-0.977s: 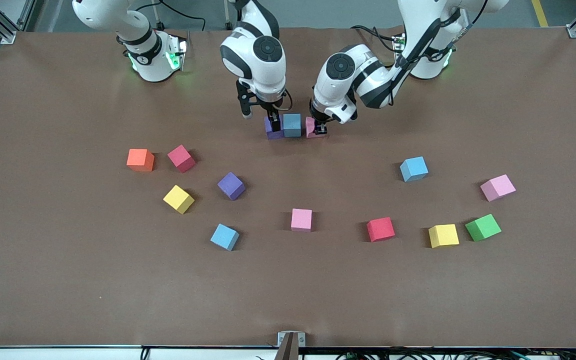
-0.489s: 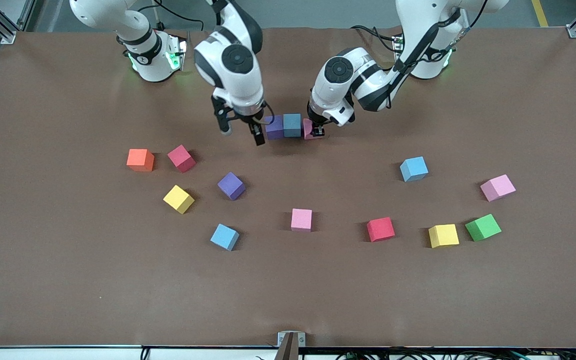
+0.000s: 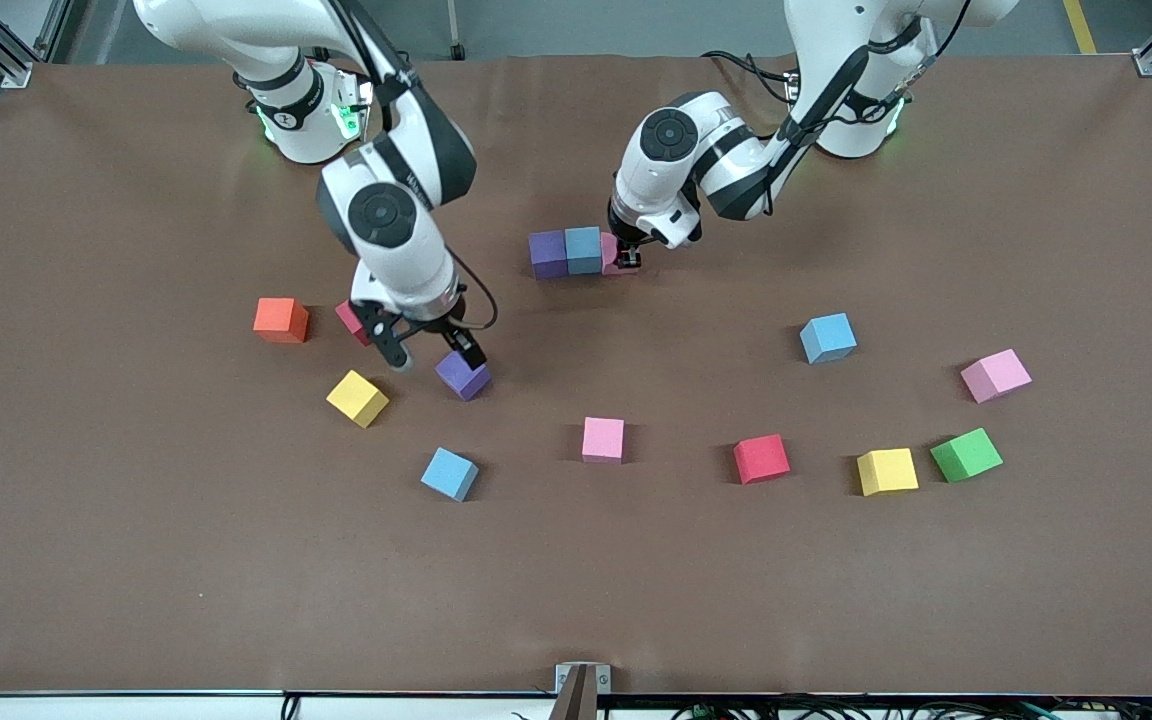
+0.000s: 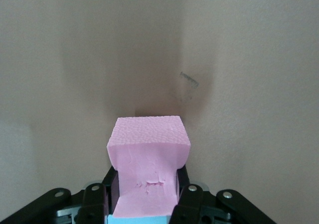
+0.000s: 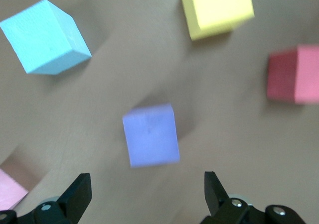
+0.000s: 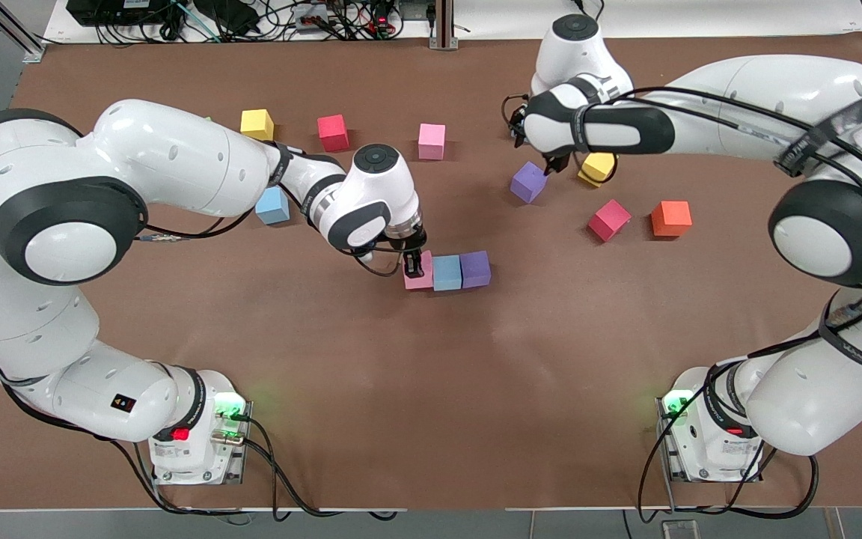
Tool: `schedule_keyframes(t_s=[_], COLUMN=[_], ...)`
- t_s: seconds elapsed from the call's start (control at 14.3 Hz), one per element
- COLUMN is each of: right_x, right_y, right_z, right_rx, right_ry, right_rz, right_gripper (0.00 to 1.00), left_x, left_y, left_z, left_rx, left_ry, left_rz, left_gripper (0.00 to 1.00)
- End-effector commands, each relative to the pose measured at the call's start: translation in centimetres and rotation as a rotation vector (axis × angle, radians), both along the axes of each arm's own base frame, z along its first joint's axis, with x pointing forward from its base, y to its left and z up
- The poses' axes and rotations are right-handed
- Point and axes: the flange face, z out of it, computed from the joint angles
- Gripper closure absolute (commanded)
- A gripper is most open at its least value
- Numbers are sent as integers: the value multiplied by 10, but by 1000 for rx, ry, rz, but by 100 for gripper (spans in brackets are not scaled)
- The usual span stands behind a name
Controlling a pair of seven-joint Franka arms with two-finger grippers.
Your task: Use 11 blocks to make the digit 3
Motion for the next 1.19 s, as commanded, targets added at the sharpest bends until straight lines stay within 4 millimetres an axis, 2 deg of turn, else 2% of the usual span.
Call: schedule_keyframes(t_s=[0.0,0.21,0.35,0.42,0.49,0.91,1.05,1.12], right_x=[12,15,16,16,16,15,13,11], right_y=[-5,-2,-1,-1,-1,-2,-3,-1], right_z=[-17,-39,-52,-55,-57,-82,-92,-93], right_rx=[-4,2,4,3,2,-4,-11,-13], right_ry=[4,-15,-25,-25,-24,-21,-9,-6], right_rz=[82,94,104,104,106,121,122,127], right_gripper=[0,0,0,0,0,0,0,0], left_x=[-1,0,0,1,1,7,6,-1], left_y=[-5,-6,-6,-5,-6,-12,-20,-26], left_z=[-5,-4,-4,-5,-4,11,27,33], left_rx=[0,-3,-3,-2,-3,11,28,40], left_ry=[-10,-12,-13,-11,-13,-19,-25,-24], left_rz=[-10,-9,-12,-11,-14,-22,-40,-60], left_gripper=[67,65,47,26,0,0,0,0])
